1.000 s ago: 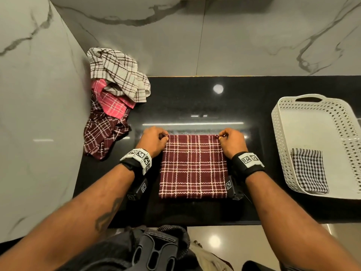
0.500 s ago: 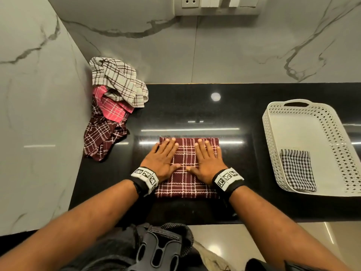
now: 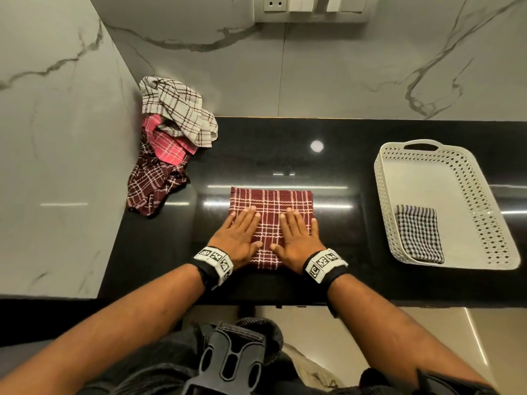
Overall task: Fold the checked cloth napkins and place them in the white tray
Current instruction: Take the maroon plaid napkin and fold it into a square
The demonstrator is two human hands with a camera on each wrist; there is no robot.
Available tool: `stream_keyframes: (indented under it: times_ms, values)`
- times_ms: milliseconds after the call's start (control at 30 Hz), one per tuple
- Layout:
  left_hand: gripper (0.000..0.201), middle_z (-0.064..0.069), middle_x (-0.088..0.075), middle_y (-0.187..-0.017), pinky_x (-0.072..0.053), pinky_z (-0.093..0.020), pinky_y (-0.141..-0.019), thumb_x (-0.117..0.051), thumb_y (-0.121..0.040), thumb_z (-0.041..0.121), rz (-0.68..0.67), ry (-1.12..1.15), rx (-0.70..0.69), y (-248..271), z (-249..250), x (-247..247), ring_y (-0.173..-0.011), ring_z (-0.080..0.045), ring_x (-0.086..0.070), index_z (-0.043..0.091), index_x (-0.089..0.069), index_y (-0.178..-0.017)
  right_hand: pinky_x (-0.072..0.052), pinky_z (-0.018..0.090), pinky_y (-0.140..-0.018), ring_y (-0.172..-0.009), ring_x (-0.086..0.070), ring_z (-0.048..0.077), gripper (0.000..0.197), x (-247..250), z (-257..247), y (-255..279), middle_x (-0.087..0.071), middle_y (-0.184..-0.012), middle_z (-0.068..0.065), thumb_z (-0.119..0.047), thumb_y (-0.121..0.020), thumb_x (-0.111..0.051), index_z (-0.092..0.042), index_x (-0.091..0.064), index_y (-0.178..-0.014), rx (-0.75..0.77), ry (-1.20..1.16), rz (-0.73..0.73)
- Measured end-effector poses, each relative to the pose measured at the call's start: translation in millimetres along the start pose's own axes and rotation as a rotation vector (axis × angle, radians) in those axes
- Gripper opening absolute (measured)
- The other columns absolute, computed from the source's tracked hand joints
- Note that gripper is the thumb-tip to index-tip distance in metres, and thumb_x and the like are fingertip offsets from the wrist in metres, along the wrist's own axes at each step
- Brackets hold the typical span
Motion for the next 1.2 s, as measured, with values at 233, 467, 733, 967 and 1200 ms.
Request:
stream_keyframes:
  times_ms: [233, 467, 733, 967, 1200]
  values:
    - [0.077, -0.009, 0.015, -0.165, 0.009, -0.044, -0.123, -0.021, -0.100, 0.053, -0.017, 0.011, 0.107, 43.3, -22.6, -5.6, -0.152, -0.021, 0.016, 0.010, 0.005, -0.158, 0.017, 0.060, -0.115, -0.150, 0.020, 0.030, 0.087, 1.9, 54.6, 42.6, 0.017, -0.164, 0.016, -0.061, -0.097, -0.025, -0.005, 0.006, -0.157, -0.185, 0.074, -0.025]
    - [0.067, -0.006, 0.008, -0.166, 0.004, -0.042, -0.124, -0.018, -0.101, 0.045, 0.086, 0.090, 0.035, 17.0, 54.2, -5.7, -0.153, -0.018, 0.008, 0.014, 0.001, -0.158, 0.013, 0.052, -0.118, -0.152, 0.016, 0.026, 0.067, -12.6, -27.6, 35.3, 0.013, -0.166, 0.012, -0.033, -0.103, -0.027, -0.008, 0.003, -0.158, 0.032, -0.105, 0.125]
    - [0.081, -0.008, 0.006, -0.166, 0.005, -0.042, -0.124, -0.009, -0.089, 0.051, 0.205, 0.164, 0.218, 69.1, 16.9, -36.7, -0.153, -0.020, 0.011, 0.011, 0.000, -0.158, 0.012, 0.046, -0.121, -0.151, 0.018, 0.021, 0.074, -33.5, 20.2, 63.6, 0.017, -0.165, 0.007, -0.040, -0.100, -0.029, -0.012, 0.008, -0.158, 0.072, -0.120, 0.140]
    - [0.098, -0.015, 0.010, -0.164, 0.001, -0.047, -0.124, -0.016, -0.090, 0.073, 0.211, 0.113, 0.132, 105.2, 36.8, -65.9, -0.152, -0.028, 0.010, 0.004, 0.001, -0.157, 0.014, 0.055, -0.119, -0.149, 0.024, 0.022, 0.101, -65.6, 24.6, 104.9, 0.029, -0.157, -0.001, -0.070, -0.091, -0.038, -0.014, 0.014, -0.157, 0.152, -0.005, 0.155]
    - [0.063, -0.021, -0.049, -0.145, -0.039, -0.047, -0.112, -0.058, -0.074, 0.001, 0.496, 0.159, 0.067, 154.1, 57.3, -66.4, -0.135, -0.036, -0.048, 0.000, -0.053, -0.137, -0.003, 0.047, -0.122, -0.151, -0.019, 0.022, 0.082, -86.4, 34.7, 147.9, -0.026, -0.163, 0.004, -0.003, -0.082, -0.066, -0.018, -0.030, -0.154, 0.206, -0.074, 0.434]
Point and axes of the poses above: each hand's wrist, its own y-axis away from the middle knuckle, its own x-axis out of the back of the hand, z = x × y, the point moved 8 cm from there along -y, towards the middle knuckle
